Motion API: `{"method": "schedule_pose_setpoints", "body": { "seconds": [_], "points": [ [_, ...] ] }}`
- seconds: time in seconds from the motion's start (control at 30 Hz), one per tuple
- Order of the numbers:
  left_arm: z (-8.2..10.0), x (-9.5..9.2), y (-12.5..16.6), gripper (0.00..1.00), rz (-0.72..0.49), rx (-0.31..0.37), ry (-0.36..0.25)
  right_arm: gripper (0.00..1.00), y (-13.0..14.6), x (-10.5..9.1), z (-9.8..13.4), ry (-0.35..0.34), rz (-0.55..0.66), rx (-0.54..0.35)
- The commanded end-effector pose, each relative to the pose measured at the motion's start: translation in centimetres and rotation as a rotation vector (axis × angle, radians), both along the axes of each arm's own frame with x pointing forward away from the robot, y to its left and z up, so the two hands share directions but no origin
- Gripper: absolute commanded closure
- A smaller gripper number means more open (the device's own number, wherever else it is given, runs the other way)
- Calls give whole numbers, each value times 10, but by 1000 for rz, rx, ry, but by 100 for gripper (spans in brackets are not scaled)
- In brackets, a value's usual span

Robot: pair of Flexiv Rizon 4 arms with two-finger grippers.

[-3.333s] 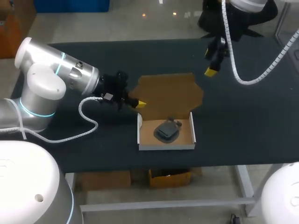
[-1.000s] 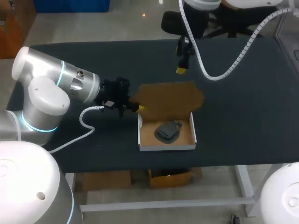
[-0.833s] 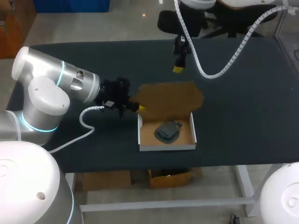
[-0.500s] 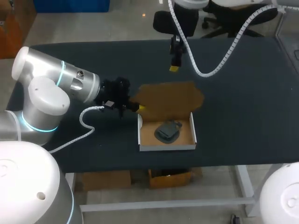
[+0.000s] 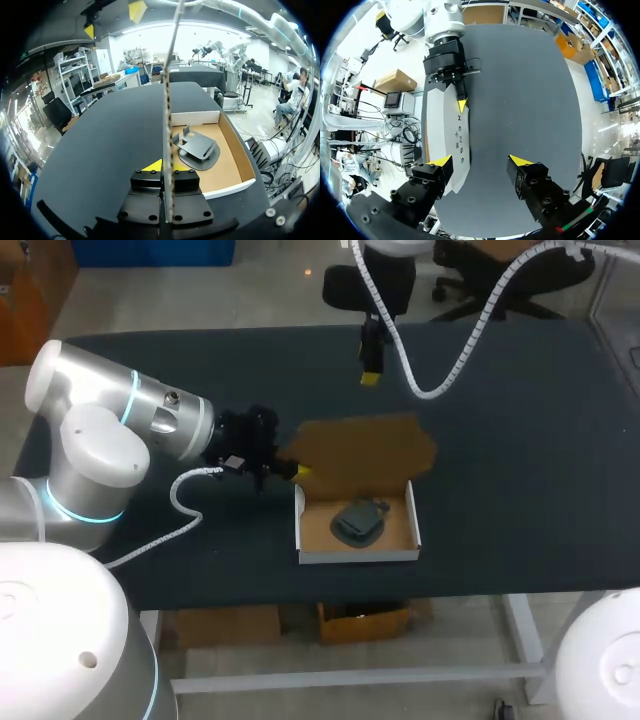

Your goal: Assemble the packaging by folding the flat box into shape, placing the metal phone stand inside, and closing the box properly

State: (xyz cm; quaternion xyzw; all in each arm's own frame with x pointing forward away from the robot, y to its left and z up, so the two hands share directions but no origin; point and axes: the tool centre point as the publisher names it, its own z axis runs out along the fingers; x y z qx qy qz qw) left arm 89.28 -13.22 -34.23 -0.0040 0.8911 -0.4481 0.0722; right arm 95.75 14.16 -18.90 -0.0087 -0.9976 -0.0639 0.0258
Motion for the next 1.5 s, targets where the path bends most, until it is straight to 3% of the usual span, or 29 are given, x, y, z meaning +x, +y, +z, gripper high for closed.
{"method": "schedule_pose_setpoints", "body": {
  "seconds": [0.03,0.3,0.67,1.5],
  "points": [
    [-5,-2,-1,100,0,-1,-1,38,8,8,-9,30,11,-26],
    [-5,-2,-1,100,0,-1,-1,42,17,8,-19,46,42,-31],
    [-5,-2,-1,100,0,-1,-1,48,20,-14,-29,56,74,-37],
    [-5,-2,-1,100,0,-1,-1,47,8,-43,-34,55,73,-49]
  ]
}}
